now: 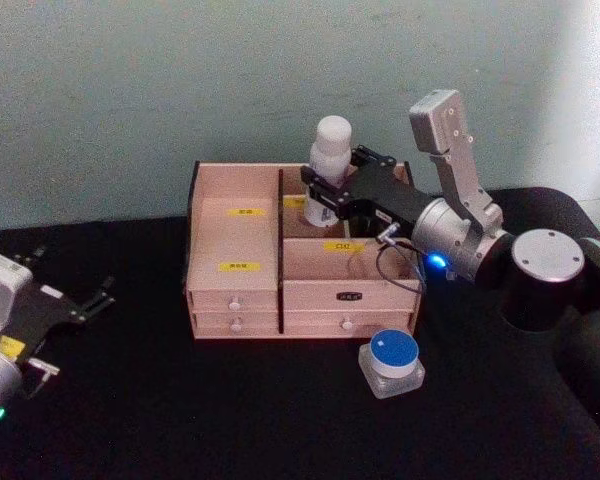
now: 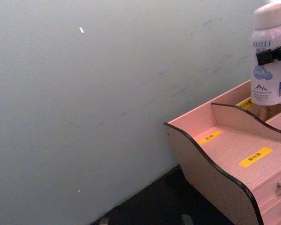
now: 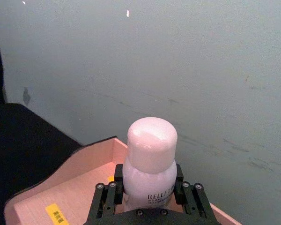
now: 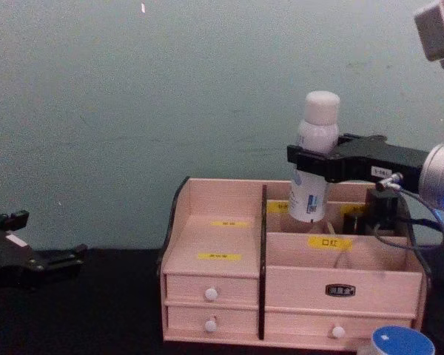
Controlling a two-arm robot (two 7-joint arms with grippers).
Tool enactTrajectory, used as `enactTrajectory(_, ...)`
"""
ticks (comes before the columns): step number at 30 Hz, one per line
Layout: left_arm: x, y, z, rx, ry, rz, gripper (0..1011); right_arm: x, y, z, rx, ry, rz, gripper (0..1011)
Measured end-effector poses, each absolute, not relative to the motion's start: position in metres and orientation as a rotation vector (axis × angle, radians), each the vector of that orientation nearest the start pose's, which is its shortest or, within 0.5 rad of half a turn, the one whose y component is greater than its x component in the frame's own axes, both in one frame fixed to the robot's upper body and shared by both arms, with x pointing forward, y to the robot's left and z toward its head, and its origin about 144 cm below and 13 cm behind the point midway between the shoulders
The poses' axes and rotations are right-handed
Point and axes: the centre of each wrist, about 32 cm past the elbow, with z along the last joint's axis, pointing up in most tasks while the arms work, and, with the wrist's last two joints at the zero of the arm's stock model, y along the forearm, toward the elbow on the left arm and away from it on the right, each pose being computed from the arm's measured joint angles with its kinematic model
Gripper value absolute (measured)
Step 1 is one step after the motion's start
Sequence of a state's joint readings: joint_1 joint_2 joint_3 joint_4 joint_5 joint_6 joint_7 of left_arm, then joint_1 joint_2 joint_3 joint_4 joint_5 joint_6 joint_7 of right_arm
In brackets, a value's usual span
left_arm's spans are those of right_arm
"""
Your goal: Pick up the facial cleanser and watermelon frost from the table and place them into the tiered storage box.
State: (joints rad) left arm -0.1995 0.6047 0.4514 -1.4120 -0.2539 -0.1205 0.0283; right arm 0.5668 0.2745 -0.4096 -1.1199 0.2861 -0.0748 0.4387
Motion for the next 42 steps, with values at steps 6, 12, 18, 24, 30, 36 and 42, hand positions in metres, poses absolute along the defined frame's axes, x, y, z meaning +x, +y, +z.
enactTrajectory(6, 0.489, 0.310, 1.140, 0.304, -0.285, 1.248, 1001, 0.607, -0.231, 1.202, -0.078, -0.156, -0.907, 594)
enactTrajectory(12, 0.489, 0.310, 1.140, 0.304, -0.285, 1.248, 1001, 0.609, -0.229, 1.200, -0.091, -0.155, -0.904, 594)
enactTrajectory(18, 0.489, 0.310, 1.140, 0.304, -0.285, 1.248, 1001, 0.610, -0.226, 1.200, -0.099, -0.154, -0.895, 594)
enactTrajectory(24, 0.489, 0.310, 1.140, 0.305, -0.285, 1.248, 1001, 0.610, -0.224, 1.199, -0.105, -0.151, -0.890, 594)
enactTrajectory(30, 0.489, 0.310, 1.140, 0.304, -0.285, 1.248, 1001, 0.610, -0.223, 1.198, -0.128, -0.147, -0.888, 594)
enactTrajectory(36, 0.489, 0.310, 1.140, 0.304, -0.285, 1.248, 1001, 0.610, -0.223, 1.196, -0.157, -0.140, -0.890, 594)
enactTrajectory(42, 0.489, 0.310, 1.140, 0.304, -0.285, 1.248, 1001, 0.610, -0.222, 1.195, -0.176, -0.133, -0.891, 594)
